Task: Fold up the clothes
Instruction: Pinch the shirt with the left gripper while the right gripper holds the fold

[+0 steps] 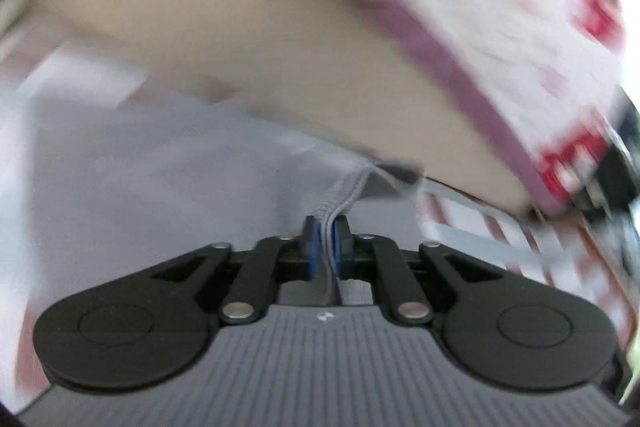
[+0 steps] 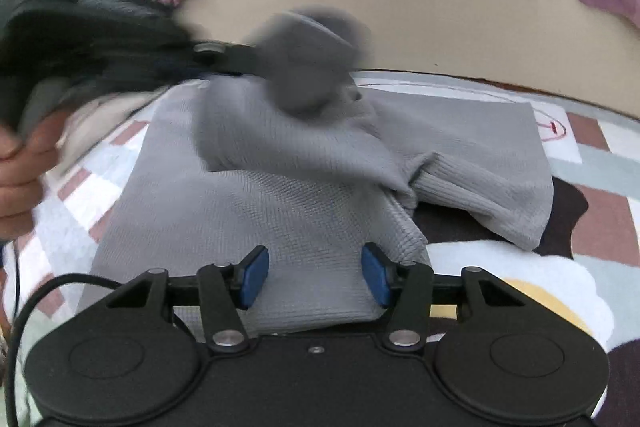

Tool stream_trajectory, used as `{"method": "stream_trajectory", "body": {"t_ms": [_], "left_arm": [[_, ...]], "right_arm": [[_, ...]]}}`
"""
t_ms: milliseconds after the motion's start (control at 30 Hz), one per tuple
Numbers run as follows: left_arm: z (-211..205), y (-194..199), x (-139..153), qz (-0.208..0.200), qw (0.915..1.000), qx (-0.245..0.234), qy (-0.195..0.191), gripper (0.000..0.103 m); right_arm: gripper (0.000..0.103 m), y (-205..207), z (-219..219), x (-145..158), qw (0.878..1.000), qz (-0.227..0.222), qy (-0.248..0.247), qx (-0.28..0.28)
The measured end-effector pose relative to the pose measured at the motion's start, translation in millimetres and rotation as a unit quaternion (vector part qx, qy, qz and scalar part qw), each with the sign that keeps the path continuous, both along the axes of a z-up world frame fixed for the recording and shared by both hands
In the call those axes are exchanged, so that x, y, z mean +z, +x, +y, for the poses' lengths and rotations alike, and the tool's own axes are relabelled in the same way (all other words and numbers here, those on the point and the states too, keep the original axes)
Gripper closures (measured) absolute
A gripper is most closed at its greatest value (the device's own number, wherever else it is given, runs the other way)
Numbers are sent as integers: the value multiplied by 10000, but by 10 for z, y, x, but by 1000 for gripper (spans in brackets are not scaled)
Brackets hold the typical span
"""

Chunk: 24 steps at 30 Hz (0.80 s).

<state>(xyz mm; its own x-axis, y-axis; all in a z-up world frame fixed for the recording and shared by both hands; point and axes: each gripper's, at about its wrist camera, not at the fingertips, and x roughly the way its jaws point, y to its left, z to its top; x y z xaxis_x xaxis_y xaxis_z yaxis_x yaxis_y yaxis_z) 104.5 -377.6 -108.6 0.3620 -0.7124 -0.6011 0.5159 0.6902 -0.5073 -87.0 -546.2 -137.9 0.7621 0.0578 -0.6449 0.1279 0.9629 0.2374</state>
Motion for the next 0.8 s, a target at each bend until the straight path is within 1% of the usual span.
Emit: {"method": "stream_trajectory", "body": {"t_ms": [67, 100, 133, 167, 200, 233, 267, 300, 333, 367, 400, 433, 467, 533, 567, 600, 633, 667, 700, 733, 767, 800], "left_arm": [[107, 50, -250, 665, 9968, 135, 420, 96], [116, 51, -350, 717, 9932, 192, 891, 96], [147, 42, -382, 666, 9930, 222, 952, 95], [198, 46, -363, 653, 9942, 280, 808, 93], [250, 51, -343, 641, 9952, 340, 657, 88], [244, 78, -280, 542, 9960, 356, 608, 83], [237, 106, -217, 439, 9968, 371, 563, 79], [191, 155, -124, 211, 9978, 318, 549, 68], [125, 200, -47, -29, 9982, 231, 556, 51], [58, 245, 31, -270, 9979, 143, 564, 41], [-19, 308, 47, -390, 9974, 34, 603, 27], [-96, 370, 62, -506, 9966, -76, 642, 24], [-163, 452, 25, -561, 9953, -165, 773, 24], [-352, 637, -136, -492, 9905, -553, 1162, 24], [-434, 700, -230, -402, 9876, -767, 1311, 26], [-468, 745, -307, -337, 9852, -956, 1384, 44], [-496, 733, -336, -442, 9827, -1126, 1400, 93], [-500, 720, -281, -513, 9830, -1192, 1295, 99], [-503, 707, -223, -582, 9832, -1255, 1187, 101], [-506, 694, -165, -651, 9832, -1318, 1078, 101], [-419, 742, -103, -546, 9891, -1063, 856, 101], [-329, 791, -41, -436, 9939, -796, 629, 101]], "right_arm": [[48, 42, 8, -27, 9999, -14, 99, -52], [48, 59, 7, -40, 9999, -18, 136, -82], [48, 55, -11, -35, 9998, -18, 162, -101], [48, 52, -30, -30, 9998, -18, 188, -120], [48, 46, -44, -23, 9997, -18, 209, -140], [48, 34, -32, -4, 9997, -20, 199, -168], [48, 46, 5, 23, 9996, -23, 184, -199], [47, 92, 20, 34, 9996, -39, 172, -224], [44, 142, 18, 35, 9996, -70, 173, -232], [44, 129, 22, 44, 9994, -124, 225, -219], [44, 125, -2, 64, 9990, -177, 351, -207], [44, 76, -47, 74, 9981, -229, 524, -245], [43, 67, -99, 73, 9965, -296, 718, -300], [43, 107, -189, 53, 9934, -440, 997, -345], [43, 136, -223, 27, 9925, -469, 1074, -351], [43, 181, -257, -5, 9912, -491, 1186, -326], [42, 203, -290, -34, 9893, -517, 1327, -321], [42, 229, -326, -66, 9867, -546, 1487, -378], [44, 237, -358, -98, 9839, -565, 1624, -495], [47, 226, -378, -124, 9825, -565, 1667, -614], [58, 215, -397, -151, 9809, -565, 1710, -732], [67, 203, -413, -176, 9796, -557, 1734, -847]]}}
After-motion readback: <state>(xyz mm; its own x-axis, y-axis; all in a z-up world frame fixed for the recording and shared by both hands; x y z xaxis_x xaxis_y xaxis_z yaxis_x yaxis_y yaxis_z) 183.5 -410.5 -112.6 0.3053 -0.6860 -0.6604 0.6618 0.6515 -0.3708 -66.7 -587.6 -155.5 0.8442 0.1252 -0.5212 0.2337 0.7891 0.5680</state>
